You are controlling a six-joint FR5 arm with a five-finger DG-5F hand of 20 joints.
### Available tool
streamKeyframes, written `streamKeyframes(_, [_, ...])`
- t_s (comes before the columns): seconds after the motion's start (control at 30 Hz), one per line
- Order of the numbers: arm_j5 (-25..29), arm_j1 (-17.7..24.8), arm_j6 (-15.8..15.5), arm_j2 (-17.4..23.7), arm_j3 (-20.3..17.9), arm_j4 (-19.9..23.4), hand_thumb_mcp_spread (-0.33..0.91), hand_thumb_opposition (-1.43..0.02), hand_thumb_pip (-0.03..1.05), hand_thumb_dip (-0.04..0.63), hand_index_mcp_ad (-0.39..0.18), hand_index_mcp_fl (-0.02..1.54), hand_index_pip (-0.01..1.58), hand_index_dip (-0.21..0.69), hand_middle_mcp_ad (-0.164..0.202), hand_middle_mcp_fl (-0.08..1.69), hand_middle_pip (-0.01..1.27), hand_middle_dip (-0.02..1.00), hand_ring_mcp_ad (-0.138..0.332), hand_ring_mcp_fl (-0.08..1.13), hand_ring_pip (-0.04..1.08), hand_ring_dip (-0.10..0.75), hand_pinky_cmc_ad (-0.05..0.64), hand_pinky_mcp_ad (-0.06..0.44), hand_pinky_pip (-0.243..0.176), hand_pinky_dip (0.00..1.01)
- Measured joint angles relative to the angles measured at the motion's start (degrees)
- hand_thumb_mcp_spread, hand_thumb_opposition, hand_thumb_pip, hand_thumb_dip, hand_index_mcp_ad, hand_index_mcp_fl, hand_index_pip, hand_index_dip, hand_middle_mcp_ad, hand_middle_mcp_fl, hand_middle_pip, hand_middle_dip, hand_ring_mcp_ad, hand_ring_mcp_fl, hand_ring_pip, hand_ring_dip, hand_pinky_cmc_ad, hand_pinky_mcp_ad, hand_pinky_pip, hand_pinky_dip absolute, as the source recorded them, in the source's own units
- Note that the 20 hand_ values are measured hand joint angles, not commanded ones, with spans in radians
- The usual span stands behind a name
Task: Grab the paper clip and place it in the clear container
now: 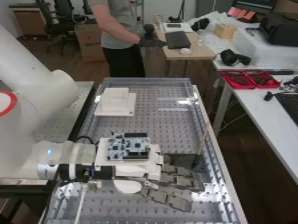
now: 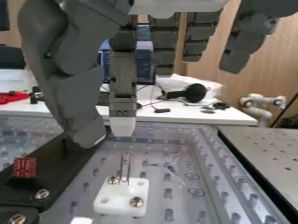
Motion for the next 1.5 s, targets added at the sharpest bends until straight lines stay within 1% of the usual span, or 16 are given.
streamKeyframes(0.07, [-0.53, -0.12, -0.31, -0.18, 0.24, 0.01, 0.45, -0.82, 0.58, 0.239, -0.126, 0.42, 1.36, 0.033, 0.101, 0.14, 0.14, 0.19, 0.113, 0.00, 0.11, 0.080, 0.325, 0.281, -0.010, 0.18])
streamKeyframes(0.2, [-1.38, -0.31, -0.97, -0.53, 0.93, -0.50, 0.45, -0.82, 0.58, 0.239, -0.127, 0.42, 1.36, 0.031, 0.101, 0.14, 0.14, 0.19, 0.113, 0.00, 0.11, 0.082, 0.325, 0.278, -0.010, 0.18])
streamKeyframes(0.27, [-2.26, -0.46, -1.84, -0.85, 1.53, -1.11, 0.45, -0.82, 0.61, 0.236, -0.127, 0.42, 1.36, 0.031, 0.101, 0.14, 0.14, 0.19, 0.113, 0.00, 0.11, 0.087, 0.325, 0.281, 0.005, 0.18])
streamKeyframes(0.43, [-3.55, -0.67, -3.11, -1.57, 2.79, -2.21, 0.45, -0.82, 0.62, 0.241, -0.129, 0.42, 1.36, 0.016, 0.101, 0.14, 0.14, 0.20, 0.113, 0.00, 0.10, 0.087, 0.325, 0.281, 0.005, 0.18])
streamKeyframes(0.67, [-4.80, -0.83, -4.47, -2.68, 4.28, -3.37, 0.45, -0.85, 0.62, 0.241, -0.131, 0.43, 1.41, 0.016, 0.099, 0.14, 0.14, 0.20, 0.115, 0.00, 0.10, 0.089, 0.326, 0.278, 0.005, 0.18])
streamKeyframes(0.7, [-4.83, -0.85, -4.50, -2.74, 4.36, -3.44, 0.45, -0.85, 0.62, 0.241, -0.131, 0.42, 1.41, 0.016, 0.099, 0.14, 0.14, 0.20, 0.115, 0.00, 0.10, 0.089, 0.326, 0.278, 0.002, 0.18])
streamKeyframes(0.8, [-5.02, -0.97, -4.54, -3.03, 4.71, -3.74, 0.45, -0.86, 0.63, 0.239, -0.131, 0.42, 1.43, 0.016, 0.099, 0.14, 0.14, 0.21, 0.115, 0.00, 0.10, 0.087, 0.326, 0.278, 0.019, 0.18])
streamKeyframes(1.0, [-5.19, -1.21, -4.56, -3.23, 5.10, -4.10, 0.45, -0.86, 0.65, 0.253, -0.131, 0.42, 1.41, 0.000, 0.099, 0.14, 0.14, 0.21, 0.115, 0.00, 0.10, 0.087, 0.326, 0.279, 0.019, 0.18])
streamKeyframes(1.1, [-5.12, -1.31, -4.51, -3.26, 5.16, -4.02, 0.45, -0.86, 0.71, 0.251, -0.129, 0.39, 1.41, 0.003, 0.099, 0.14, 0.14, 0.21, 0.115, 0.00, 0.10, 0.087, 0.326, 0.279, 0.019, 0.18])
streamKeyframes(1.13, [-5.12, -1.34, -4.47, -3.28, 5.20, -4.03, 0.45, -0.86, 0.71, 0.269, -0.129, 0.39, 1.42, 0.000, 0.099, 0.14, 0.14, 0.21, 0.115, 0.00, 0.10, 0.087, 0.326, 0.279, 0.019, 0.18])
streamKeyframes(1.23, [-5.16, -1.41, -4.48, -3.33, 5.25, -4.05, 0.45, -0.86, 0.71, 0.269, -0.129, 0.39, 1.41, -0.003, 0.099, 0.14, 0.14, 0.21, 0.113, 0.00, 0.10, 0.087, 0.326, 0.279, 0.019, 0.18])
streamKeyframes(1.3, [-5.23, -1.45, -4.47, -3.38, 5.28, -4.05, 0.45, -0.86, 0.71, 0.269, -0.133, 0.36, 1.41, -0.003, 0.099, 0.14, 0.14, 0.21, 0.113, 0.00, 0.10, 0.087, 0.326, 0.279, 0.019, 0.18])
streamKeyframes(1.4, [-5.30, -1.51, -4.60, -3.51, 5.40, -4.19, 0.45, -0.86, 0.71, 0.269, -0.129, 0.36, 1.41, -0.003, 0.099, 0.14, 0.14, 0.21, 0.113, 0.00, 0.10, 0.087, 0.326, 0.279, 0.019, 0.18])
streamKeyframes(1.5, [-5.33, -1.57, -4.69, -3.71, 5.58, -4.56, 0.45, -0.86, 0.71, 0.269, -0.129, 0.35, 1.40, -0.005, 0.099, 0.14, 0.14, 0.21, 0.119, 0.00, 0.10, 0.087, 0.326, 0.267, 0.019, 0.18])
